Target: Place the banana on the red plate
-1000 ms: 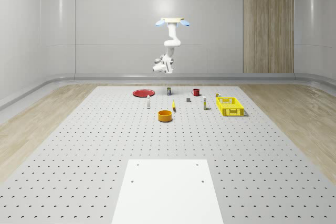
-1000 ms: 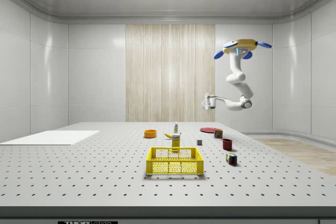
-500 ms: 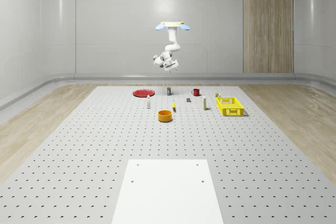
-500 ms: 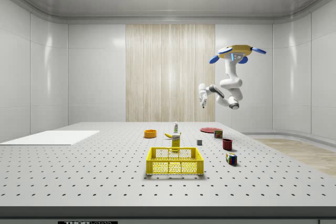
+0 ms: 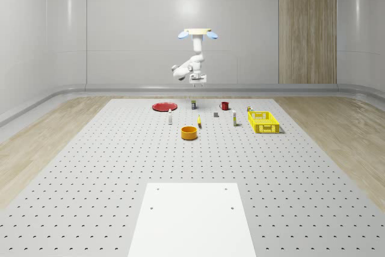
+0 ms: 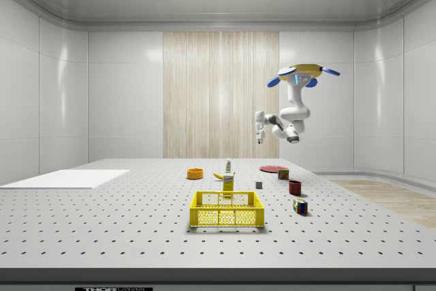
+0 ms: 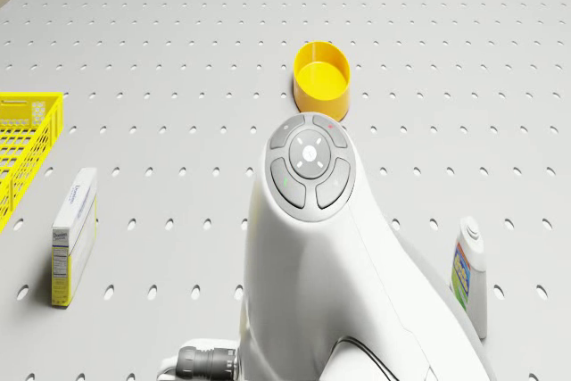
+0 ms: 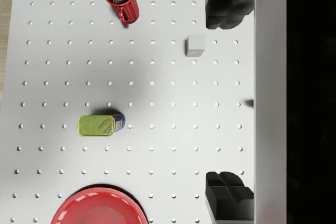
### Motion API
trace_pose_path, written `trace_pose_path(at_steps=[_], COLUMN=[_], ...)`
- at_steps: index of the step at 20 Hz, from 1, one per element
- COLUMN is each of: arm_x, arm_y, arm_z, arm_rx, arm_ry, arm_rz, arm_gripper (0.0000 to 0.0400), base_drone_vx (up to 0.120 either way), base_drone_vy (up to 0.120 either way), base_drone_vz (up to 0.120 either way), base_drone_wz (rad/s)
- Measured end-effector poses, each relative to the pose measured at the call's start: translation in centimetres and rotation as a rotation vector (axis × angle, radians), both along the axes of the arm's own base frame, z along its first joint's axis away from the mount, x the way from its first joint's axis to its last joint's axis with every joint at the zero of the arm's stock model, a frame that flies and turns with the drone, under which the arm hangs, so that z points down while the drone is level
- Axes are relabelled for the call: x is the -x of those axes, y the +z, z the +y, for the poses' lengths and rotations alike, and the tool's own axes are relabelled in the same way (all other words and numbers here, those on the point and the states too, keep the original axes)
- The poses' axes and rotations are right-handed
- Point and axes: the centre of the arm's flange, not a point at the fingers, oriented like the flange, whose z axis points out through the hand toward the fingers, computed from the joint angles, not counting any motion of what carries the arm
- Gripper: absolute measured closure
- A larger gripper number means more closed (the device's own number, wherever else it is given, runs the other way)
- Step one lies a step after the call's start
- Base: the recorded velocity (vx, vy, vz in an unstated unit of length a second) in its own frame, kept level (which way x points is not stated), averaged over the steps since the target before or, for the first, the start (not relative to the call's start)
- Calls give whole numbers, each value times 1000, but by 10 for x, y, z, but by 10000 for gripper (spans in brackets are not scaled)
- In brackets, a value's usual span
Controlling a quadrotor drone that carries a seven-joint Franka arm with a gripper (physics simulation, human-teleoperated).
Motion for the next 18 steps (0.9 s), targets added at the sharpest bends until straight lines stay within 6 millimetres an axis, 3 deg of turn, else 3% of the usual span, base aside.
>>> trace_pose_path(at_steps=[5,10,18], arm_x=[0,0,0], arm_y=[0,0,0], arm_z=[-3,-5,-5], arm_rx=[33,46,53], arm_ry=[-1,-1,-1], arm_rz=[1,2,2], arm_gripper=[0,0,0], base_drone_vx=[0,0,115], base_drone_vy=[0,96,0], base_drone_vz=[-120,-120,-30], base_drone_wz=[0,0,0])
